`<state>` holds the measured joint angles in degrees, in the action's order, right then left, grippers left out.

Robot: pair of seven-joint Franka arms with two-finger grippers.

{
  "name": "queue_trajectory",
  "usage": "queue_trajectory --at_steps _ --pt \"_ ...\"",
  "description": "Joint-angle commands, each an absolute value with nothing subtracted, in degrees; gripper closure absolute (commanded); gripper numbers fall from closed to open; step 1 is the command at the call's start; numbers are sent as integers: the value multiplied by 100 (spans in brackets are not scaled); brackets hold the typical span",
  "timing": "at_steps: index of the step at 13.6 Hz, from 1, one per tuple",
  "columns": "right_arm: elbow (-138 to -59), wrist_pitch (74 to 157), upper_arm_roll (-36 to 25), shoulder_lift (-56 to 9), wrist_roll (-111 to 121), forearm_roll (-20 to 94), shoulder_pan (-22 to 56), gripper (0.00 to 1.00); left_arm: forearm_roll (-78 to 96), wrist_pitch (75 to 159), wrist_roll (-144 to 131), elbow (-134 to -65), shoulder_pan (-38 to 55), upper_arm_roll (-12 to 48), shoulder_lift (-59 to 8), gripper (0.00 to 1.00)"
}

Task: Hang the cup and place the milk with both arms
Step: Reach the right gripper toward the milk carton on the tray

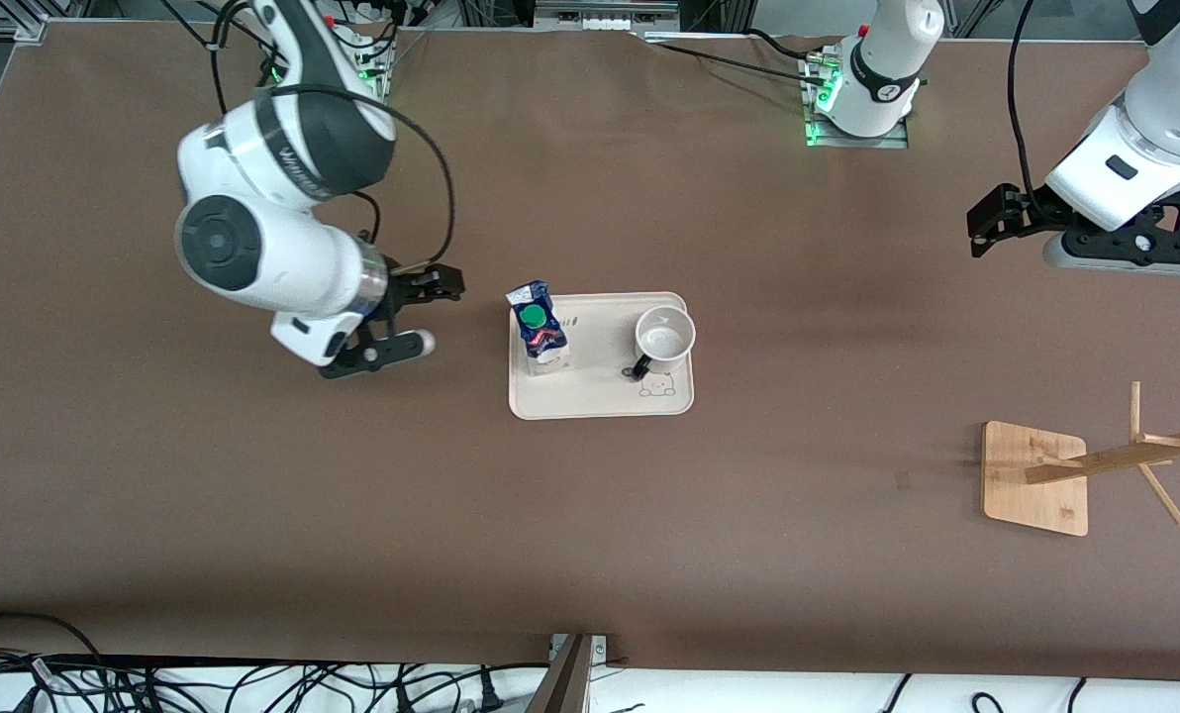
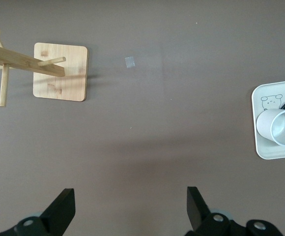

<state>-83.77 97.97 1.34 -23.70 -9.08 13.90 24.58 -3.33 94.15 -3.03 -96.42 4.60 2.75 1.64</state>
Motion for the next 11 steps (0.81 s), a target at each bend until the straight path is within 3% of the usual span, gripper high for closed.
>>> queue_trajectory --at_steps 1,11 --pt "-8244 9896 79 -2443 -1299 1336 2751 0 -194 9237 -255 -9483 431 272 88 0" --pt "-8279 10590 70 -2935 -1951 1152 3436 0 -167 8895 77 -9518 457 281 70 0"
